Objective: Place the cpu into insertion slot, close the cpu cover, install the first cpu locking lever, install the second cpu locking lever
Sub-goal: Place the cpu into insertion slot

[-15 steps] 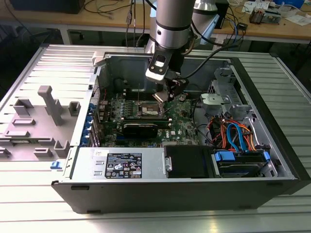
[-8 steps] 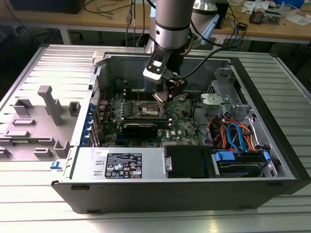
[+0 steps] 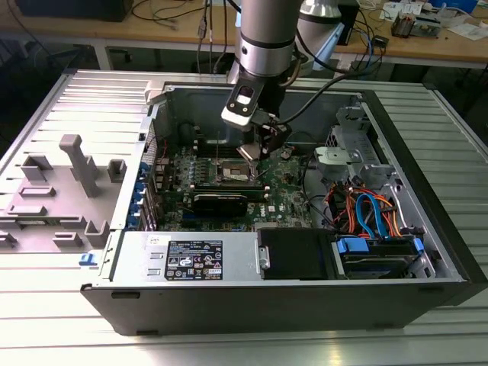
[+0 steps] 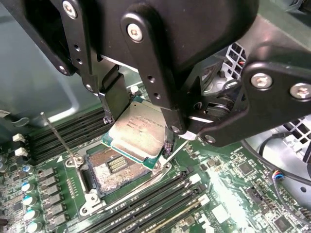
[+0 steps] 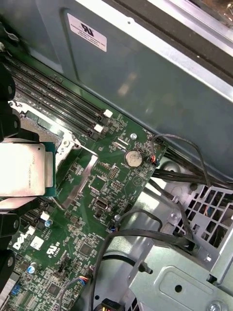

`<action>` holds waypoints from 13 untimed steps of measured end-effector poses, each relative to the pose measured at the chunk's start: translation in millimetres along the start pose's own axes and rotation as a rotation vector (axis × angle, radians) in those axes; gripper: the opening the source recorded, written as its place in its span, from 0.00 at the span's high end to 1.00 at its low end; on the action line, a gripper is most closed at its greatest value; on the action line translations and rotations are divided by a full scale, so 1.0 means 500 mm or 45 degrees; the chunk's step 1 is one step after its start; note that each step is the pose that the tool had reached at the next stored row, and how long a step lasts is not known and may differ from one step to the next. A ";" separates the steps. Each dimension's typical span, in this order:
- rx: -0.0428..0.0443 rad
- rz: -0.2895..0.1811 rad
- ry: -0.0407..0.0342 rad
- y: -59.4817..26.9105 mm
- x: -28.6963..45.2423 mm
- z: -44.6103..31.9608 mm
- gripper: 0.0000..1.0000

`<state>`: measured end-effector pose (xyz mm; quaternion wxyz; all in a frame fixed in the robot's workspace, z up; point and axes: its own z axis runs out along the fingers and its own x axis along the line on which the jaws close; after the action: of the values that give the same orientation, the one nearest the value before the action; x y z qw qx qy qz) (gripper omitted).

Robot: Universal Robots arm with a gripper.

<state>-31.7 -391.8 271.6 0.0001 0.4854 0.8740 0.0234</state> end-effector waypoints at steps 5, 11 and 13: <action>-0.001 0.057 -0.0023 -0.005 0.005 0.005 0.46; -0.004 0.194 -0.0078 -0.006 0.005 0.016 0.46; -0.005 0.239 -0.0096 -0.007 0.005 0.020 0.46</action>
<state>-35.7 -390.9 261.5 0.0021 0.5653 0.8246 0.0232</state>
